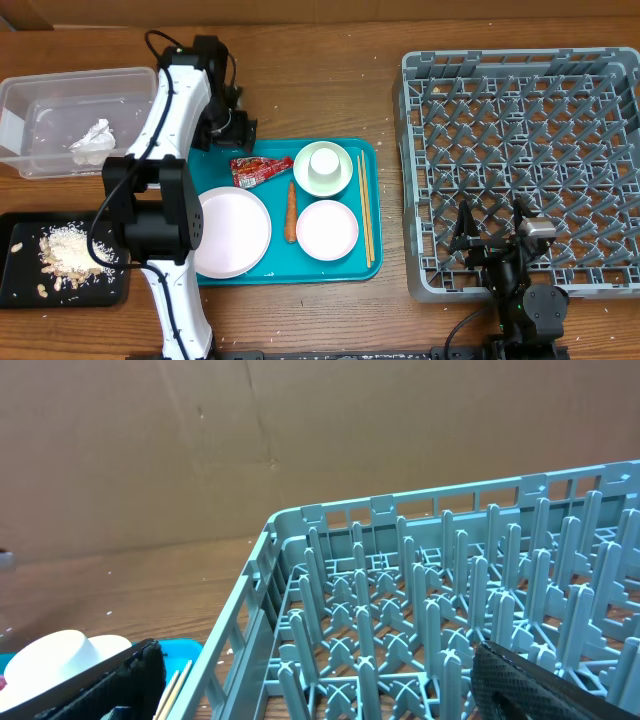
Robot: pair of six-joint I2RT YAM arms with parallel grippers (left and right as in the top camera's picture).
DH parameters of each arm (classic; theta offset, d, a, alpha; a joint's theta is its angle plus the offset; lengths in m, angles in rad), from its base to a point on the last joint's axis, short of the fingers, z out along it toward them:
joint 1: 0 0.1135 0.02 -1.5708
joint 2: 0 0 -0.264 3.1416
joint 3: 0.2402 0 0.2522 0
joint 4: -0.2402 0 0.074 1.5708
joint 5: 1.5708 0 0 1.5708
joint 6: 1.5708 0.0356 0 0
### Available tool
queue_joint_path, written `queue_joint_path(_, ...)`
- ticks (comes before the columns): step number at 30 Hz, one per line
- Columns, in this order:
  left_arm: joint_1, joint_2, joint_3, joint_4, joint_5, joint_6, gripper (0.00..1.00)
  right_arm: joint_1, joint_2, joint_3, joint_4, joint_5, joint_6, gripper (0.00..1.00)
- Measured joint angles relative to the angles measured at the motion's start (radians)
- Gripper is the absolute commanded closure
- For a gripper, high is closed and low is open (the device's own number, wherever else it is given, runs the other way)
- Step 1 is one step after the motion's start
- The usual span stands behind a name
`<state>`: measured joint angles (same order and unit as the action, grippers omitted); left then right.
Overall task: Sort waste into correct bins and load items into the dishwasher
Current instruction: 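Carry the tissue left and release it into the clear bin, then grasp the red snack wrapper on the teal tray with the left gripper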
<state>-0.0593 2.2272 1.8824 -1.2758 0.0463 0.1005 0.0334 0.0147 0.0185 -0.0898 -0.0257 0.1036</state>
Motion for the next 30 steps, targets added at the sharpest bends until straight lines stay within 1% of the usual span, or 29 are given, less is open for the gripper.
queue_joint_path(4,0.000,0.000,-0.066,0.051,0.022,0.096,0.10,0.000,0.000,0.000,0.000,0.000,0.000,0.00)
queue_joint_path(8,0.000,0.000,-0.117,0.101,0.033,0.160,0.10,0.000,0.000,0.000,0.000,0.000,0.000,0.00)
queue_joint_path(14,0.000,0.000,-0.162,0.171,0.038,0.196,0.11,0.000,0.000,0.000,0.000,0.000,0.000,0.00)
queue_joint_path(17,0.000,-0.007,-0.183,0.200,0.037,0.199,0.14,0.000,0.000,0.000,0.000,0.000,0.000,0.00)
queue_joint_path(18,0.000,-0.010,-0.189,0.207,0.037,0.200,0.15,0.000,0.000,0.000,0.000,0.000,0.000,0.00)
queue_joint_path(20,0.000,-0.013,-0.197,0.215,0.036,0.201,0.23,0.000,0.000,0.000,0.000,0.000,0.000,0.00)
queue_joint_path(24,0.000,-0.016,-0.203,0.219,0.036,0.214,0.28,0.000,0.000,0.000,0.000,0.000,-0.001,0.00)
queue_joint_path(25,0.000,-0.017,-0.204,0.219,0.036,0.214,0.32,0.000,0.000,0.000,0.000,0.000,0.000,0.00)
queue_joint_path(26,0.000,-0.017,-0.204,0.219,0.037,0.214,0.39,0.000,0.000,0.000,0.000,0.000,0.000,0.00)
queue_joint_path(28,0.000,-0.017,-0.206,0.219,0.036,0.215,0.46,0.000,0.000,0.000,0.000,0.000,0.000,0.00)
queue_joint_path(30,0.000,-0.017,-0.208,0.219,0.036,0.218,0.55,0.000,0.000,0.000,0.000,0.000,0.000,0.00)
